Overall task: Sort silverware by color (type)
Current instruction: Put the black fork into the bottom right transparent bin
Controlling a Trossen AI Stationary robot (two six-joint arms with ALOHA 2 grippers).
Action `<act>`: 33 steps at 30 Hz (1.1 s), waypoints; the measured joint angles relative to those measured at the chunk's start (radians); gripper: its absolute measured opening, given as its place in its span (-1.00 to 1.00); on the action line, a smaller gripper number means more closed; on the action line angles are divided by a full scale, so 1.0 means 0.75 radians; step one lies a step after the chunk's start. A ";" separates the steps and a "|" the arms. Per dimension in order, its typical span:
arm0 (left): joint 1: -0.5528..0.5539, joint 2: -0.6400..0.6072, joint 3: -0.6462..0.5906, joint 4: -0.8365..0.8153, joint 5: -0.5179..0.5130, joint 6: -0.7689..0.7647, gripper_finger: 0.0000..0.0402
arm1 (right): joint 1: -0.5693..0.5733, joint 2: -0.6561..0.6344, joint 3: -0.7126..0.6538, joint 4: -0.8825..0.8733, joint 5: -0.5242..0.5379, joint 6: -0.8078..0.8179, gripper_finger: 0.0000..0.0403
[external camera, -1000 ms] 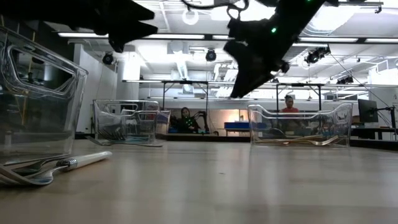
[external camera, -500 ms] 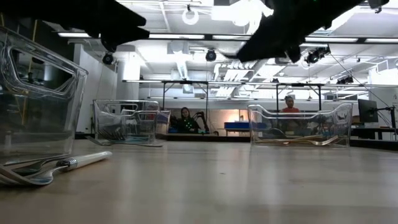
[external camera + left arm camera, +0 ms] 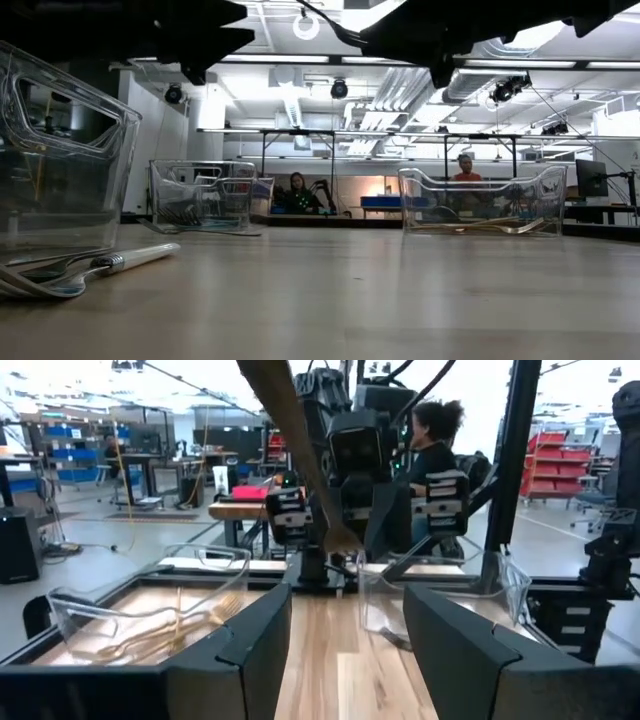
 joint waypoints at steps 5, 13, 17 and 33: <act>0.000 0.029 0.023 0.003 -0.002 -0.001 -0.07 | 0.000 0.000 0.001 0.000 -0.015 -0.003 -0.67; 0.000 0.035 0.023 -0.005 -0.003 0.010 -0.07 | 0.000 0.000 0.002 -0.001 -0.056 -0.013 -0.67; 0.000 0.034 0.023 -0.065 -0.004 0.031 -0.07 | 0.024 -0.033 0.080 -0.121 -0.233 -0.059 -0.67; 0.000 0.034 0.023 -0.134 -0.111 0.040 -0.07 | 0.502 -0.045 0.955 -2.080 -0.564 0.985 -0.67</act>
